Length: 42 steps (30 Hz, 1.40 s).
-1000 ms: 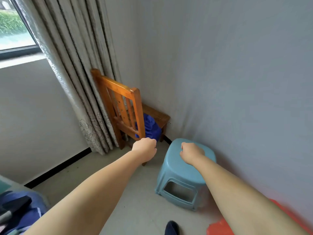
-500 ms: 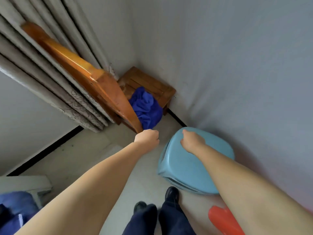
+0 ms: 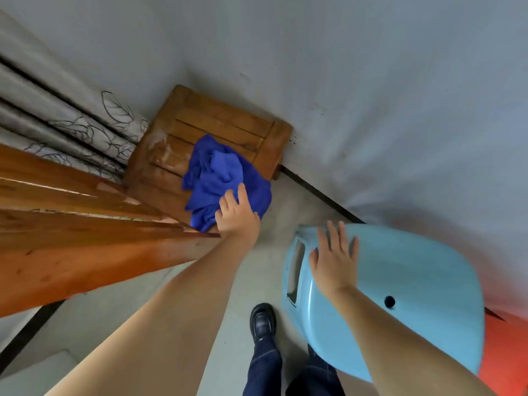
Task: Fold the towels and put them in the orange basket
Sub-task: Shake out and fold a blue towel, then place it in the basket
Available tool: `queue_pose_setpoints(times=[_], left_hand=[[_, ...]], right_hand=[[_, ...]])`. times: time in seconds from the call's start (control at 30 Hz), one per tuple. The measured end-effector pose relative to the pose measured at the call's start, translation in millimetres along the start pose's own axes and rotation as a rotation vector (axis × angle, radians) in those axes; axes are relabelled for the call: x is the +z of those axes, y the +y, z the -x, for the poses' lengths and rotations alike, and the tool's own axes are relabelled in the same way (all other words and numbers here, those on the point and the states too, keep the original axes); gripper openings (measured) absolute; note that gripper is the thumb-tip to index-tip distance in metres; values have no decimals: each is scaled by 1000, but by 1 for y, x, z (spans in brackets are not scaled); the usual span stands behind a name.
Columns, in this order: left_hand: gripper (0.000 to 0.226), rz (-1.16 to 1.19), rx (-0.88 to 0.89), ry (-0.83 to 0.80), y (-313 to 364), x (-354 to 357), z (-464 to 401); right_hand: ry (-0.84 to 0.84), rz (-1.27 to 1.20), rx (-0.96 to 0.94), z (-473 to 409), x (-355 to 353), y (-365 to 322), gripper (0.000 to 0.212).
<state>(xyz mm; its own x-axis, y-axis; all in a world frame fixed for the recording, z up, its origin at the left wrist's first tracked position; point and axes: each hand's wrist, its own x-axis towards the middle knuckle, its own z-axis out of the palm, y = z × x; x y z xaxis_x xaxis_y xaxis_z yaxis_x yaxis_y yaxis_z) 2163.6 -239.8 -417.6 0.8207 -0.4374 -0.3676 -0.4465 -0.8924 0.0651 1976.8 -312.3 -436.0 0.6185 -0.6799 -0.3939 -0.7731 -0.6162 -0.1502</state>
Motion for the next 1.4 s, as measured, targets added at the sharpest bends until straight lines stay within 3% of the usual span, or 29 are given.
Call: queue_pose_setpoints(times=[0.13,0.2,0.27,0.4,0.47,0.67,0.77,0.83,0.93,1.0,1.07,1.13,1.2,1.3,1.4], left_hand=[[98,186,-270,130,-8,8,-39],[106,347,-441,103,-7,9,-56],[106,482,-503,44,-8,10,-72],[73,525,-505,-93,-24,10,-104],[55,649,-534,-34,-29,9,-105],[41,1318,-626,176,13,-49,-56],[38,1484,-518,314,26,-95,-30],[28,1580,-401,312,31,-128,-8],[7,1668,-270,119,34,-169,32],[7,1739,-206,-109,38,-194,61],[25,1811,-155,-355,43,-222,92],[41,1820,-97,-532,45,-244,116],[30,1785,-46,-674,49,-262,133],[10,1739,70,-781,63,-293,147],[8,1879,244,-885,76,-319,159]], right_hand=[[199,-24,-27,-5,23,4,46],[269,-33,-38,-6,28,6,43],[286,-37,-37,-6,29,6,41],[304,-32,-43,-7,31,4,39],[307,-30,-48,-7,32,6,39],[194,-40,-40,-5,27,8,41],[-9,-67,-57,-6,7,7,49],[-171,-105,-51,-11,-10,10,49],[-335,-557,109,-12,-53,7,58],[-332,-759,196,-1,-93,6,62],[-293,-829,222,14,-139,7,57],[-194,-917,189,28,-185,8,38],[-174,-922,139,41,-231,5,15],[-284,-841,122,65,-286,1,28],[-447,-990,133,91,-324,-6,42]])
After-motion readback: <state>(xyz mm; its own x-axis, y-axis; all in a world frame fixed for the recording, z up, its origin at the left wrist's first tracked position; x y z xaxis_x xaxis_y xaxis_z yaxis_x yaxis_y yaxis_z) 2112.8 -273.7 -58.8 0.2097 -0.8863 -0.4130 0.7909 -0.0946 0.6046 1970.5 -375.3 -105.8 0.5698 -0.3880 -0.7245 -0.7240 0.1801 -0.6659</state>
